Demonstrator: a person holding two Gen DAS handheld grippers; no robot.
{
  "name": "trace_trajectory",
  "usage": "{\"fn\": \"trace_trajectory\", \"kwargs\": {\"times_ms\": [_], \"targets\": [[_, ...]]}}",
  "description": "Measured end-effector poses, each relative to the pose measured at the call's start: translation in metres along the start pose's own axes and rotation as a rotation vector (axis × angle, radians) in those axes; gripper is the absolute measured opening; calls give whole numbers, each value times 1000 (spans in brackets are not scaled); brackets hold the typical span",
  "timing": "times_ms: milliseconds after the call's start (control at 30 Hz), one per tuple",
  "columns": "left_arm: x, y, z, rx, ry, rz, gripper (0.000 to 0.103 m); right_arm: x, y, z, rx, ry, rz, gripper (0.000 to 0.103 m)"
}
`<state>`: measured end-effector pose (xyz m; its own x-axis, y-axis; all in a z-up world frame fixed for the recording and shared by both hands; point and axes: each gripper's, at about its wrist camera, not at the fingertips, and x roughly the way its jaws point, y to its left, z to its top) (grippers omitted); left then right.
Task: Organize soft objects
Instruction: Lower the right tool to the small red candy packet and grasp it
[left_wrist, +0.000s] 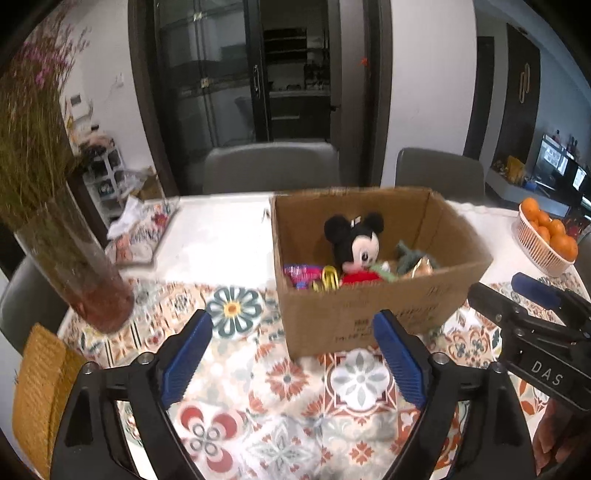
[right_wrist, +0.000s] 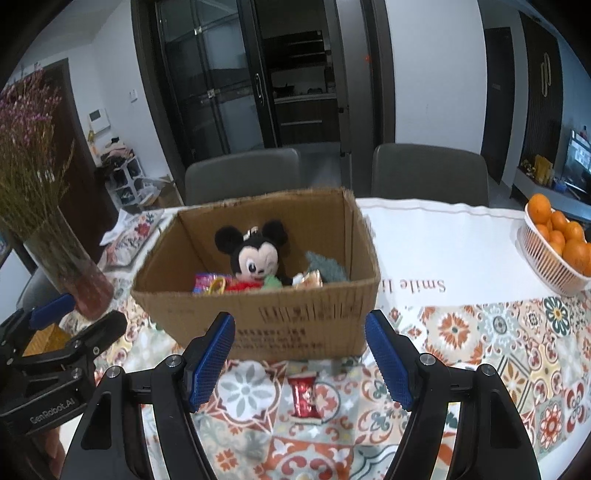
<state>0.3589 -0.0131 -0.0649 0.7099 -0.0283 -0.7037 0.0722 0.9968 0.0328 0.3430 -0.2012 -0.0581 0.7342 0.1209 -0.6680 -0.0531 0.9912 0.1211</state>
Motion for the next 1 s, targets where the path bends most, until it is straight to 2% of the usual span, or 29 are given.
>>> {"fn": "trace_trajectory", "kwargs": {"times_ms": [300, 567, 1000], "targets": [[25, 2, -36, -24, 121, 23, 94, 24, -3, -32, -6, 76, -3, 74], [48, -1, -57, 2, 194, 78, 94, 60, -8, -58, -3, 197, 5, 72], [89, -1, -77, 12, 291, 98, 94, 105, -15, -84, 3, 326, 11, 58]]}}
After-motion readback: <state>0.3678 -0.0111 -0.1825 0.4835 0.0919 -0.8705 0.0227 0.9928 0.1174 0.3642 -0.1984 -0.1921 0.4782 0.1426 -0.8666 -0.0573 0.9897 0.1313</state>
